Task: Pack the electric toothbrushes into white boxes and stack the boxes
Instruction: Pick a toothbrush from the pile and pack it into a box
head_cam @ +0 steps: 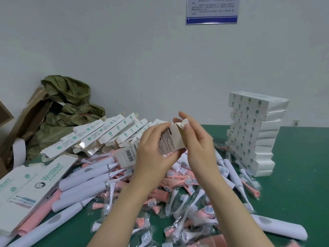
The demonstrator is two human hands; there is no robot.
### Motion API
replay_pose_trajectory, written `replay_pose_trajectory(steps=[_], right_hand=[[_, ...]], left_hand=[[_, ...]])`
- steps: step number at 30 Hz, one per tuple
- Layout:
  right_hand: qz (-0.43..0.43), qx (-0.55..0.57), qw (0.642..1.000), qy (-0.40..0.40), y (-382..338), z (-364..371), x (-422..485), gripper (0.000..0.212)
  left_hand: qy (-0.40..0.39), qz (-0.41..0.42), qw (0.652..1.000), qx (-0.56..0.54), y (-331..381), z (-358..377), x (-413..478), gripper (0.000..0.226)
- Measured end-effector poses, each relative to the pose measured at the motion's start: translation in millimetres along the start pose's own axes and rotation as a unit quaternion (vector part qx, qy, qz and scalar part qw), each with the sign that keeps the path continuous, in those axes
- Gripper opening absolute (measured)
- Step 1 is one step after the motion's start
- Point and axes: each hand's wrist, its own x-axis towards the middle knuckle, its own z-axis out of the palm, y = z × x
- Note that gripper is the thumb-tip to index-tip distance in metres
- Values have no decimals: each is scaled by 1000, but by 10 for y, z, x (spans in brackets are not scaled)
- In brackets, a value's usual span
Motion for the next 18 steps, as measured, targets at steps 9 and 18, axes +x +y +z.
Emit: replay_pose_trajectory(steps=[9,18], right_hand=[[-115,-181,977,-9,109,20,-80,43],[-169,-266,947,-57,218,40,-84,52]], left_hand=[[55,32,998,17,14,52,-44,49],[70,45,996,-12,56,47,-55,43]])
